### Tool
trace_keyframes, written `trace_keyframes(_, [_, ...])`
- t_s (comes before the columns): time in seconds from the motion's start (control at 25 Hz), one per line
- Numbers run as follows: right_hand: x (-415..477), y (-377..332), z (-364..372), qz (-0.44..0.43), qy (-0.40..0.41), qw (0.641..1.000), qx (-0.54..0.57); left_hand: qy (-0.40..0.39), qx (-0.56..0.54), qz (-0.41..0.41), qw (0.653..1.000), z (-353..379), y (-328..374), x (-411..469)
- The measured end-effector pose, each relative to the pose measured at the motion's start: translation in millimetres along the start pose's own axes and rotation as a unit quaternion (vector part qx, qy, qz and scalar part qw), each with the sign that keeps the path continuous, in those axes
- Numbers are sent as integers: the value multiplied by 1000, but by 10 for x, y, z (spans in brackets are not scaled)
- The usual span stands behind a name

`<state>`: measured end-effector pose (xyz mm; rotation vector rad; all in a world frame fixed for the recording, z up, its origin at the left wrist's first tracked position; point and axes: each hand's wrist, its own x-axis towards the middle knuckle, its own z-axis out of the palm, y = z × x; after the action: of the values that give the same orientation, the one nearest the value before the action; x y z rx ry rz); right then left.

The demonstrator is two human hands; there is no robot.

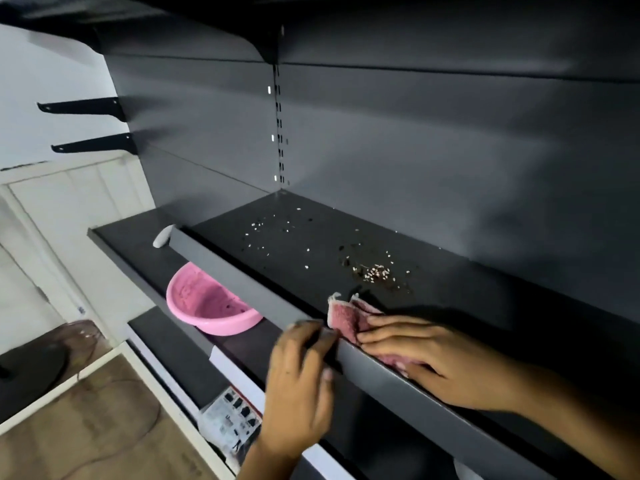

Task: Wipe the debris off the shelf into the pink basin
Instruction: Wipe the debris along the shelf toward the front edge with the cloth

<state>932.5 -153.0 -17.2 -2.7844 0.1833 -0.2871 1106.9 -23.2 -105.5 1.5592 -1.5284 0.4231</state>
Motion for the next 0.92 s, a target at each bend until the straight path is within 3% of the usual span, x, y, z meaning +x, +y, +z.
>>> trace_keyframes(0.12, [410,62,92,-3,8,1000,-8,20,19,39,999,-34,-426,203])
trace_keyframes(0.24, [830,201,144,-2,25,999,-32,55,-43,67,995,159,-537,284])
trace_keyframes(0.4, [1284,347,82,50,33,996,-63,90,-74,101,988,275,-657,277])
trace_keyframes(0.48, [1345,348,-98,87,85,992,-37,100,-111,91,985,297,-671,262])
trace_keyframes(0.6, [1000,321,-436,124,262,957,15,129,-174,28,976,301,-647,303])
trace_keyframes(0.64, [808,268,-485,129,264,956,9,124,-152,45,979,298,-639,313])
trace_keyframes(0.8, [-178,173,-148,176,132,975,4,121,-88,80,985,314,-662,285])
trace_keyframes(0.88, [-691,237,72,288,161,944,-22,138,-83,81,984,323,-641,316])
trace_keyframes(0.92, [-836,225,115,371,202,906,-18,143,-75,82,984,326,-617,333])
